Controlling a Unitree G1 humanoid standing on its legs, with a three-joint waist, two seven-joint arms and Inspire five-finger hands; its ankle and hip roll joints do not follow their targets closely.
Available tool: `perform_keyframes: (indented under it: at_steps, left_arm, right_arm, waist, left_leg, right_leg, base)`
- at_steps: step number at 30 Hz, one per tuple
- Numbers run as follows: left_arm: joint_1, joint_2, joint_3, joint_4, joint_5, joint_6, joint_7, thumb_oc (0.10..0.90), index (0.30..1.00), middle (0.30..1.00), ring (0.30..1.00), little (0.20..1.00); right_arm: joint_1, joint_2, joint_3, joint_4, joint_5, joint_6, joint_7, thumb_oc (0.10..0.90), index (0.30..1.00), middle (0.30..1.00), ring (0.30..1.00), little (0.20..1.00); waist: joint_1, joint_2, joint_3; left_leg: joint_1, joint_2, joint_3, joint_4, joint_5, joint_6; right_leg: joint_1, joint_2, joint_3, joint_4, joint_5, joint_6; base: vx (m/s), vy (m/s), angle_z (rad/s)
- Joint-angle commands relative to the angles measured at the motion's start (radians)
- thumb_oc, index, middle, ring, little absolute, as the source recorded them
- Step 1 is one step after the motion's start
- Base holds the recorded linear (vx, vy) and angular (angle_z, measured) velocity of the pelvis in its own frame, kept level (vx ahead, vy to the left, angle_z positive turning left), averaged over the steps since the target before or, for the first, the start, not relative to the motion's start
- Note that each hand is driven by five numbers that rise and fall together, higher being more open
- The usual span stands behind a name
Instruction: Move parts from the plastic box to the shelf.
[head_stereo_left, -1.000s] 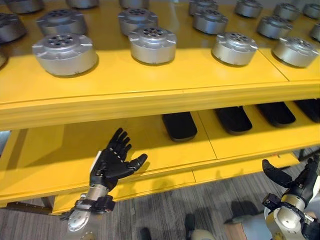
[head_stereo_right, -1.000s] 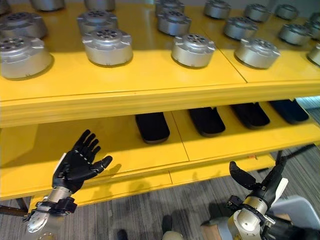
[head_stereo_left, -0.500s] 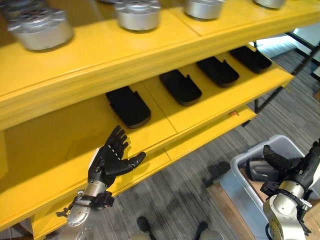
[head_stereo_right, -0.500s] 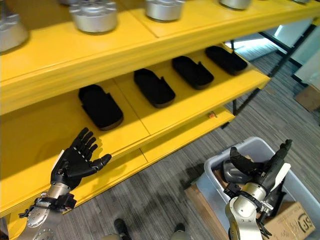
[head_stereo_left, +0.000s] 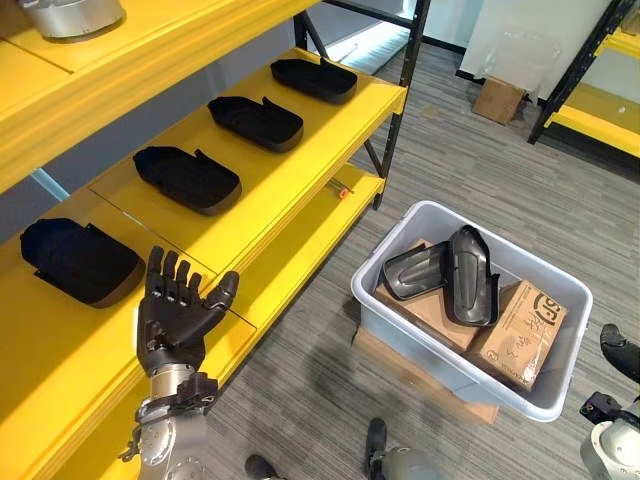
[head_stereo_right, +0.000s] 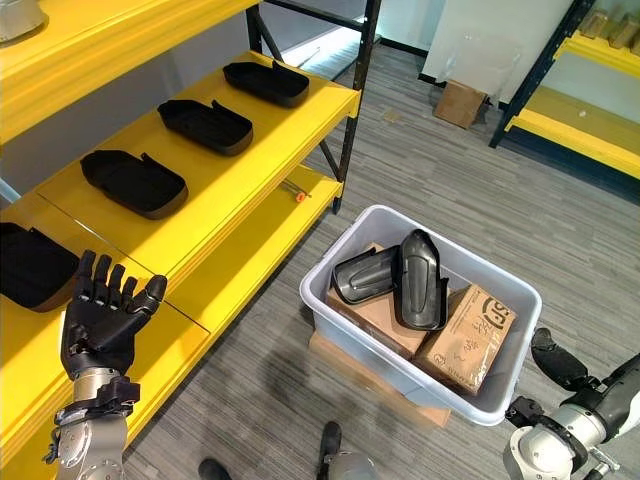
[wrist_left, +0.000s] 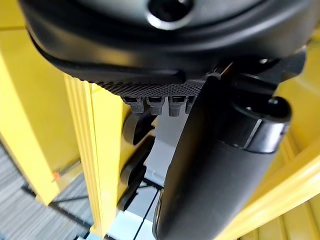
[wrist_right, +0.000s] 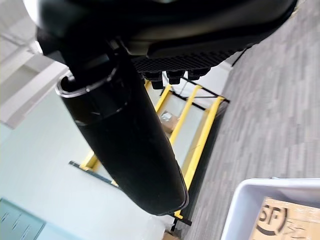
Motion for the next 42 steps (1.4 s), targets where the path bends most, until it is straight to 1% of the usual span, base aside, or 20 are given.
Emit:
perform_keyframes:
  at_steps: [1, 8, 12, 14, 16, 18, 19, 21, 23, 24, 25, 26, 28, 29, 30, 32, 34, 35, 38, 42]
  left_arm:
    - [-0.071, 0.109, 0.021, -0.119, 0.021, -0.117, -0.06, 0.9, 1.0, 1.0, 1.0, 1.0]
    - [-0.144, 0.126, -0.058, -0.122, 0.026, -0.086, -0.039, 0.9, 1.0, 1.0, 1.0, 1.0]
    - [-0.188, 0.116, -0.119, -0.13, 0.031, -0.092, -0.022, 0.9, 1.0, 1.0, 1.0, 1.0]
    - [-0.214, 0.114, -0.145, -0.135, 0.042, -0.112, -0.044, 0.9, 1.0, 1.0, 1.0, 1.0]
    - [-0.298, 0.116, -0.174, -0.15, 0.037, -0.161, -0.05, 0.9, 1.0, 1.0, 1.0, 1.0]
    - [-0.345, 0.116, -0.186, -0.15, 0.037, -0.167, -0.031, 0.9, 1.0, 1.0, 1.0, 1.0]
    - [-0.451, 0.088, -0.214, -0.131, 0.064, -0.179, 0.035, 0.9, 1.0, 1.0, 1.0, 1.0]
    - [-0.458, 0.077, -0.206, -0.131, 0.074, -0.174, 0.051, 0.9, 1.0, 1.0, 1.0, 1.0]
    - [-0.412, 0.059, -0.162, -0.143, 0.132, -0.129, 0.092, 0.9, 1.0, 1.0, 1.0, 1.0]
    - [-0.395, 0.057, -0.15, -0.15, 0.142, -0.111, 0.09, 0.9, 1.0, 1.0, 1.0, 1.0]
    - [-0.345, 0.056, -0.116, -0.159, 0.127, -0.063, 0.036, 0.9, 1.0, 1.0, 1.0, 1.0]
    - [-0.33, 0.057, -0.108, -0.159, 0.118, -0.051, 0.016, 0.9, 1.0, 1.0, 1.0, 1.0]
    - [-0.3, 0.059, -0.098, -0.154, 0.095, -0.018, -0.035, 0.9, 1.0, 1.0, 1.0, 1.0]
    - [-0.294, 0.059, -0.097, -0.153, 0.092, -0.017, -0.042, 0.9, 1.0, 1.0, 1.0, 1.0]
    - [-0.271, 0.061, -0.097, -0.149, 0.084, -0.016, -0.065, 0.9, 1.0, 1.0, 1.0, 1.0]
    - [-0.239, 0.067, -0.095, -0.146, 0.068, -0.027, -0.085, 0.9, 1.0, 1.0, 1.0, 1.0]
    - [-0.201, 0.068, -0.083, -0.129, 0.063, -0.065, -0.093, 0.9, 1.0, 1.0, 1.0, 1.0]
    - [-0.194, 0.062, -0.079, -0.125, 0.062, -0.075, -0.104, 0.9, 1.0, 1.0, 1.0, 1.0]
    - [-0.179, 0.064, -0.074, -0.122, 0.053, -0.083, -0.136, 0.9, 1.0, 1.0, 1.0, 1.0]
    - [-0.191, 0.073, -0.077, -0.127, 0.061, -0.082, -0.106, 0.9, 1.0, 1.0, 1.0, 1.0]
  right_arm:
    - [-0.075, -0.023, -0.043, -0.071, -0.05, -0.054, -0.043, 0.9, 1.0, 1.0, 1.0, 1.0]
    - [-0.052, -0.032, -0.061, -0.069, -0.063, -0.06, -0.058, 0.9, 1.0, 1.0, 1.0, 1.0]
    - [-0.06, -0.049, -0.05, -0.065, -0.089, -0.081, -0.043, 0.9, 1.0, 1.0, 1.0, 1.0]
    - [-0.062, -0.054, -0.039, -0.075, -0.05, -0.085, -0.001, 0.9, 1.0, 1.0, 1.0, 1.0]
    - [-0.094, -0.076, -0.036, -0.057, -0.044, -0.103, 0.001, 0.9, 1.0, 1.0, 1.0, 1.0]
    - [-0.111, -0.087, -0.037, -0.05, -0.067, -0.118, 0.006, 0.9, 1.0, 1.0, 1.0, 1.0]
    - [-0.162, -0.112, -0.011, -0.047, -0.057, -0.107, 0.088, 0.9, 1.0, 1.0, 1.0, 1.0]
    - [-0.176, -0.114, 0.006, -0.042, -0.08, -0.108, 0.11, 0.9, 1.0, 1.0, 1.0, 1.0]
    - [-0.198, -0.118, 0.041, -0.039, -0.111, -0.104, 0.194, 0.9, 1.0, 1.0, 1.0, 1.0]
    - [-0.203, -0.119, 0.043, -0.038, -0.111, -0.101, 0.205, 0.9, 1.0, 1.0, 1.0, 1.0]
    - [-0.195, -0.11, 0.03, -0.049, -0.1, -0.078, 0.219, 0.9, 1.0, 1.0, 1.0, 1.0]
    - [-0.189, -0.105, 0.026, -0.057, -0.102, -0.07, 0.221, 0.9, 1.0, 1.0, 1.0, 1.0]
    - [-0.165, -0.089, 0.02, -0.085, -0.12, -0.056, 0.207, 0.9, 1.0, 1.0, 1.0, 1.0]
    - [-0.16, -0.086, 0.021, -0.091, -0.121, -0.053, 0.204, 0.9, 1.0, 1.0, 1.0, 1.0]
    - [-0.146, -0.078, 0.024, -0.11, -0.117, -0.044, 0.195, 0.9, 1.0, 1.0, 1.0, 1.0]
    - [-0.138, -0.073, 0.04, -0.121, -0.116, -0.048, 0.193, 0.9, 1.0, 1.0, 1.0, 1.0]
    - [-0.153, -0.076, 0.065, -0.115, -0.072, -0.062, 0.244, 0.9, 1.0, 1.0, 1.0, 1.0]
    - [-0.156, -0.077, 0.072, -0.118, -0.033, -0.057, 0.257, 0.9, 1.0, 1.0, 1.0, 1.0]
    - [-0.144, -0.076, 0.072, -0.124, -0.058, -0.1, 0.254, 0.9, 1.0, 1.0, 1.0, 1.0]
    - [-0.141, -0.067, 0.089, -0.14, -0.064, -0.09, 0.265, 0.9, 1.0, 1.0, 1.0, 1.0]
  waist:
    - [-0.005, -0.073, -0.03]
    - [-0.071, -0.06, -0.028]
    - [-0.102, -0.05, -0.017]
    - [-0.114, -0.045, -0.01]
    - [-0.136, -0.038, -0.005]
    - [-0.146, -0.038, -0.003]
    - [-0.16, -0.041, -0.004]
    - [-0.153, -0.046, -0.007]
    - [-0.094, -0.052, -0.009]
    - [-0.077, -0.05, -0.009]
    - [-0.048, -0.043, -0.011]
    - [-0.042, -0.042, -0.011]
    - [-0.036, -0.039, -0.009]
    - [-0.033, -0.039, -0.01]
    - [-0.022, -0.04, -0.005]
    - [0.0, -0.045, 0.002]
    - [0.031, -0.048, 0.008]
    - [0.035, -0.052, 0.009]
    - [0.04, -0.063, -0.003]
    - [0.043, -0.077, -0.023]
  left_leg:
    - [-0.042, -0.028, 0.012, 0.026, -0.055, 0.007]
    - [-0.011, -0.028, 0.024, 0.005, -0.051, -0.002]
    - [-0.002, -0.013, 0.028, 0.008, -0.041, -0.007]
    - [-0.004, -0.002, 0.022, 0.013, -0.033, -0.01]
    - [-0.009, 0.021, -0.008, 0.017, -0.012, -0.022]
    - [-0.006, 0.03, -0.015, 0.019, -0.001, -0.028]
    - [0.015, 0.056, -0.091, 0.024, 0.052, -0.061]
    - [0.02, 0.051, -0.167, 0.037, 0.055, -0.069]
    - [-0.005, -0.06, -0.417, 0.075, -0.009, -0.027]
    - [-0.02, -0.112, -0.458, 0.081, -0.048, -0.007]
    - [-0.048, -0.198, -0.466, 0.069, -0.113, 0.025]
    - [-0.052, -0.214, -0.456, 0.06, -0.124, 0.029]
    - [-0.076, -0.237, -0.381, 0.021, -0.109, 0.027]
    - [-0.085, -0.239, -0.374, 0.015, -0.099, 0.026]
    - [-0.138, -0.239, -0.35, 0.004, -0.053, 0.018]
    - [-0.204, -0.241, -0.371, 0.012, -0.012, 0.011]
    - [-0.224, -0.257, -0.416, 0.017, -0.022, 0.026]
    - [-0.204, -0.253, -0.391, 0.033, -0.04, 0.04]
    - [-0.159, -0.262, -0.375, 0.022, -0.074, 0.062]
    - [-0.11, -0.289, -0.363, -0.016, -0.109, 0.089]
  right_leg:
    - [0.095, -0.103, -0.019, 0.058, -0.068, 0.095]
    - [0.056, -0.096, 0.032, 0.065, -0.056, 0.089]
    - [0.022, -0.079, 0.052, 0.115, -0.091, 0.061]
    - [-0.004, -0.071, 0.064, 0.155, -0.115, 0.046]
    - [-0.052, -0.057, 0.089, 0.243, -0.165, 0.017]
    - [-0.067, -0.048, 0.093, 0.27, -0.183, 0.005]
    - [-0.093, -0.017, 0.13, 0.31, -0.208, -0.015]
    - [-0.089, -0.006, 0.162, 0.301, -0.205, -0.017]
    - [-0.068, 0.017, 0.273, 0.229, -0.15, -0.018]
    - [-0.053, 0.018, 0.295, 0.201, -0.136, -0.014]
    - [-0.02, 0.025, 0.312, 0.135, -0.102, 0.002]
    - [-0.01, 0.026, 0.309, 0.12, -0.095, 0.007]
    - [0.025, 0.024, 0.274, 0.07, -0.074, 0.021]
    - [0.033, 0.024, 0.271, 0.06, -0.071, 0.022]
    - [0.06, 0.03, 0.263, 0.039, -0.068, 0.02]
    - [0.09, 0.038, 0.273, 0.031, -0.077, 0.01]
    - [0.105, 0.046, 0.297, 0.037, -0.087, 0.004]
    - [0.12, 0.043, 0.284, 0.035, -0.094, 0.001]
    - [0.134, 0.043, 0.274, 0.026, -0.099, 0.009]
    - [0.123, 0.045, 0.268, 0.016, -0.095, 0.026]
  base:
    - [-0.04, -0.071, -0.03]
    - [-0.05, -0.106, -0.09]
    - [-0.05, -0.132, -0.29]
    - [-0.09, -0.216, -0.27]
    - [-0.1, -0.318, -0.2]
    - [-0.01, -0.261, 0.03]
    - [0.08, -0.223, -0.06]
    - [0.1, -0.162, -0.9]
    - [0.19, -0.079, -0.91]
    - [0.28, -0.102, -1.92]
    - [0.22, -0.096, -2.16]
    - [0.21, -0.07, -1.94]
    - [0.13, 0.002, 0.07]
    - [0.14, 0.01, 0.56]
    - [0.15, 0.006, 0.58]
    - [0.21, 0.051, 0.03]
    - [0.25, 0.117, -0.57]
    - [0.24, 0.095, -1.23]
    - [0.24, 0.072, -0.55]
    - [0.15, 0.034, -0.22]
